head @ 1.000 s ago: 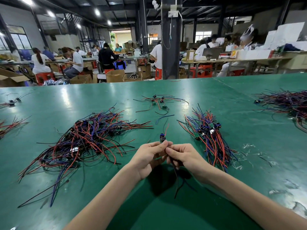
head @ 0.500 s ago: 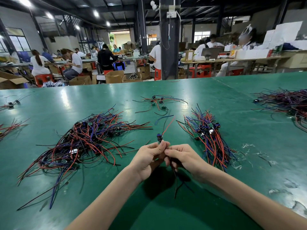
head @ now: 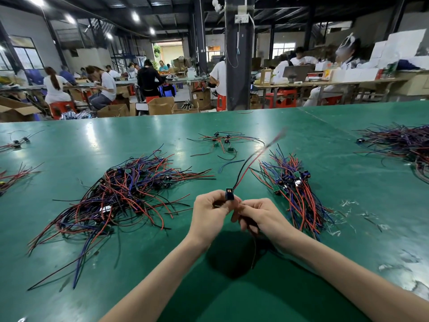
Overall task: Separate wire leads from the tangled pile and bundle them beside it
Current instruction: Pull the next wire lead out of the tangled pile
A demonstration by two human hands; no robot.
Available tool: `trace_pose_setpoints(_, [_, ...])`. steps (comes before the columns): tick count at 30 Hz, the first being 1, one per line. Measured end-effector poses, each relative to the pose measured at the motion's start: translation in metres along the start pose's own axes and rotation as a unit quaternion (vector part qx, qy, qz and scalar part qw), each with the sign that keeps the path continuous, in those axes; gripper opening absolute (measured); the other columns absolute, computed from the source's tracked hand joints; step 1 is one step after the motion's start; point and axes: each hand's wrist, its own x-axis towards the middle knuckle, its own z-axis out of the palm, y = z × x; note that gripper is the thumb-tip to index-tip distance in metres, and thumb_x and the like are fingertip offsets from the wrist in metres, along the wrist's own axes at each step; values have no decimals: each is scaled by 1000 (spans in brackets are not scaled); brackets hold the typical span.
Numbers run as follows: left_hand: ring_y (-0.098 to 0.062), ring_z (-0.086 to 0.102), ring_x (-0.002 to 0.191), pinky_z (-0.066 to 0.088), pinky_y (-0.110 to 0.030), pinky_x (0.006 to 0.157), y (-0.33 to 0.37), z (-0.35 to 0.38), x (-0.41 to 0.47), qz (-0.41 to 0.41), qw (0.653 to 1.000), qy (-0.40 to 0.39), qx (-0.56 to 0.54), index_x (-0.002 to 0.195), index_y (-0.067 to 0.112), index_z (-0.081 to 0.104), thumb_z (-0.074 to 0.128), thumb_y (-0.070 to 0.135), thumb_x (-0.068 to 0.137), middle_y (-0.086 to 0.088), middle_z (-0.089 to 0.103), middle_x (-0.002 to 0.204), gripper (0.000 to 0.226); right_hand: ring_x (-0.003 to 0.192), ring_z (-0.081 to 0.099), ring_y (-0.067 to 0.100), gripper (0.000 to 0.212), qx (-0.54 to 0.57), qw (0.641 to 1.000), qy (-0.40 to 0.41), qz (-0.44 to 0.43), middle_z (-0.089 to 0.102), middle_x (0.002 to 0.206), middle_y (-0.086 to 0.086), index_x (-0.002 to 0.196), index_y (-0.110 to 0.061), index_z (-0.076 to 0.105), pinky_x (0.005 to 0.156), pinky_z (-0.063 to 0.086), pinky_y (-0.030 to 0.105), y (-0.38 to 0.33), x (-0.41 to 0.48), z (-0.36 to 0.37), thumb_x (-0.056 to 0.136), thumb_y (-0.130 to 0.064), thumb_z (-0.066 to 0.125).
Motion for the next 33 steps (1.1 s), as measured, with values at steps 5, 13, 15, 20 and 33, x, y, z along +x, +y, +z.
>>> trace_pose_setpoints(5, [-9,52,50,44,-23,62,4,0,2,-131,983,28,-125,72,10,69,64,10,85,5,63,60,14,32,36,4,30,27,1000,-1,4,58,50,1,69,-6,65,35,25,16,0,2,4,95,-9,51])
trace_pose_setpoints(13, [-2,57,57,50,-14,58,3,-5,7,-172,966,32,-189,74,7,67,63,8,85,7,70,68,12,28,29,8,19,77,994,13,72,55,48,8,76,3,66,34,21,14,4,3,4,90,1,52])
trace_pose_setpoints(15, [-1,58,58,51,-14,58,3,-3,6,-174,966,18,-190,74,7,68,63,8,84,6,71,69,11,26,28,8,19,98,990,29,95,53,45,9,73,5,64,33,20,12,4,5,0,89,2,54])
trace_pose_setpoints(20, [-2,55,53,51,-14,56,5,-10,11,-176,960,45,-212,77,8,68,62,9,85,7,70,70,10,28,30,5,20,79,994,-16,74,56,48,5,72,1,64,32,23,12,4,4,0,90,-7,59])
trace_pose_setpoints(33, [-5,63,57,50,-11,54,11,-16,15,-161,946,49,-278,79,2,67,64,12,78,-4,69,65,10,27,28,4,16,87,989,-45,107,55,48,3,84,0,62,33,18,10,3,2,-1,95,-2,50])
